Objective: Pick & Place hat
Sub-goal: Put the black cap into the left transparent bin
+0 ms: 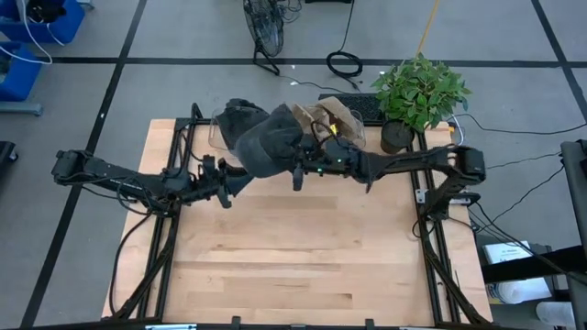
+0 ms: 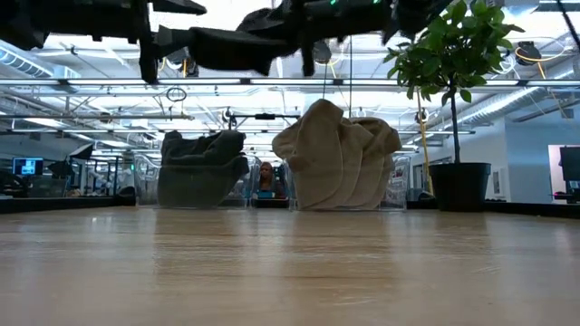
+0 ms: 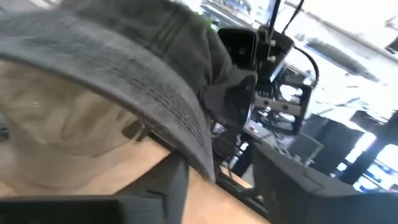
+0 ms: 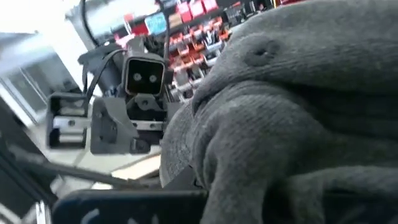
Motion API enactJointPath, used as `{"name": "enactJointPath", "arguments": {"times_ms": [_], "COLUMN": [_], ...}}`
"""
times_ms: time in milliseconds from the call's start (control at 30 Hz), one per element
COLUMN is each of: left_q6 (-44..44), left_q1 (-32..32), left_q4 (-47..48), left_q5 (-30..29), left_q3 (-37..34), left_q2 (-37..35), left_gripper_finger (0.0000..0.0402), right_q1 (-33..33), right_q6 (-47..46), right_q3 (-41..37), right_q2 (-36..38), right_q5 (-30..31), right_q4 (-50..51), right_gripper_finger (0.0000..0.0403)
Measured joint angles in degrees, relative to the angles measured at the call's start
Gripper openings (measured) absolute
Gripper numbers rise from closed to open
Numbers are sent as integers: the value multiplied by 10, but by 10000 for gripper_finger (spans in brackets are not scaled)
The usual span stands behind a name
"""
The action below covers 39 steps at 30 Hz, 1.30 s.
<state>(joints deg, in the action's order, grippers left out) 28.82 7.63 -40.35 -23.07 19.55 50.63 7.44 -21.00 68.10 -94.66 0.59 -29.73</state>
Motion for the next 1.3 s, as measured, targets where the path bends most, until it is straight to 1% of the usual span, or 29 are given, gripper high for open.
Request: {"name": "enactJointPath", "arguments": {"times_ms": [167, 267, 300, 367, 467, 567, 700, 733, 833, 933, 1133, 1200, 1300], "left_q6": [2, 23, 34, 47, 49, 44, 29, 30, 43, 45, 61, 61, 60], "left_q1": [-5, -15, -19, -28, -41, -51, -67, -72, -90, -108, -136, -142, -145], "left_q4": [3, 7, 12, 24, 40, 52, 53, 54, 56, 66, 101, 114, 146], "left_q5": [52, 85, 91, 109, 140, 160, 181, 188, 205, 236, 320, 341, 368], "left_q3": [0, 0, 0, 0, 0, 0, 0, 0, 0, 8, 46, 63, 88], "left_q2": [0, 0, 0, 0, 0, 0, -1, -1, -1, -1, 0, 7, 24], "left_gripper_finger": [261, 306, 319, 340, 358, 361, 352, 349, 340, 332, 319, 317, 320], "right_q1": [-8, -19, -24, -33, -45, -53, -64, -66, -77, -93, -108, -108, -108], "right_q6": [76, 122, 136, 154, 179, 189, 189, 189, 188, 189, 200, 200, 198], "right_q3": [0, 0, 0, 0, 0, 0, 0, 0, -1, -1, -1, -1, -1], "right_q2": [66, 96, 103, 117, 133, 144, 152, 153, 153, 149, 137, 124, 108], "right_q5": [-23, -42, -52, -53, -53, -53, -54, -63, -115, -144, -144, -146, -171], "right_q4": [113, 169, 178, 203, 234, 262, 296, 303, 308, 309, 322, 311, 310], "right_gripper_finger": [8, 7, 7, 6, 6, 6, 6, 6, 6, 6, 6, 6, 6]}}
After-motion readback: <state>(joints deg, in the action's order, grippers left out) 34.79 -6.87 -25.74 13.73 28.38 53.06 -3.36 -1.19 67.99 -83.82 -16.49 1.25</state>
